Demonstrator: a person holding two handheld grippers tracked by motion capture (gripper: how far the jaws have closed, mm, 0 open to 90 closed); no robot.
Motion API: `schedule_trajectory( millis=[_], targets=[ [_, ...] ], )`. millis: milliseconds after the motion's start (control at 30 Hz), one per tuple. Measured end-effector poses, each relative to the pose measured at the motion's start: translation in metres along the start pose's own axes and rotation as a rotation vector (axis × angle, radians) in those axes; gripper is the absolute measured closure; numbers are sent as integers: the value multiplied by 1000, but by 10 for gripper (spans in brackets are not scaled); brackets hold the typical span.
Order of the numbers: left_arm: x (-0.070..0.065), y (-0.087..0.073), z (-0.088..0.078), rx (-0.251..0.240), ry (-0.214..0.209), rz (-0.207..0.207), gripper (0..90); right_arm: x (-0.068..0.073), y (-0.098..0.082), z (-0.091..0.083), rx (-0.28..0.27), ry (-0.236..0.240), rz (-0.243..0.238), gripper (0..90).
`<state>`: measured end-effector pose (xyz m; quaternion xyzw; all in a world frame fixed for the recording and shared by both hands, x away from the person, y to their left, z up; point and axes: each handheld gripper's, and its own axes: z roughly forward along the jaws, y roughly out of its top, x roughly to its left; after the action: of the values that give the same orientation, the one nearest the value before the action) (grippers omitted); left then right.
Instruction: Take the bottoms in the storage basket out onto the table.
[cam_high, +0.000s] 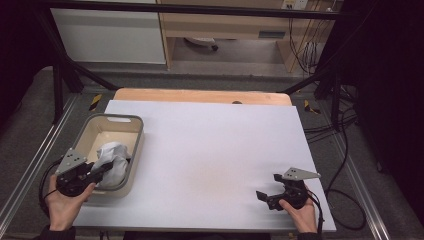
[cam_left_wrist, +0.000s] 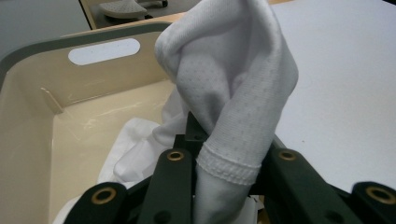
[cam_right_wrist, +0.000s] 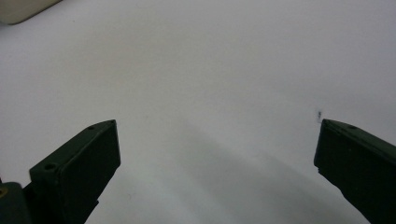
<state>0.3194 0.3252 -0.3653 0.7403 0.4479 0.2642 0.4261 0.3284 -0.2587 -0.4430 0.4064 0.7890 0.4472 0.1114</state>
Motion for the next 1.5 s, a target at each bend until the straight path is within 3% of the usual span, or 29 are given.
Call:
schedule_trajectory(
  millis=[1000,1500],
  targets=[
    [9,11,-20,-78,24,-35,767,0,0,0,1,-2,0,8],
    [10,16,-20,-86,27,-35,768,0,0,1,2,-3,0,7]
  ],
)
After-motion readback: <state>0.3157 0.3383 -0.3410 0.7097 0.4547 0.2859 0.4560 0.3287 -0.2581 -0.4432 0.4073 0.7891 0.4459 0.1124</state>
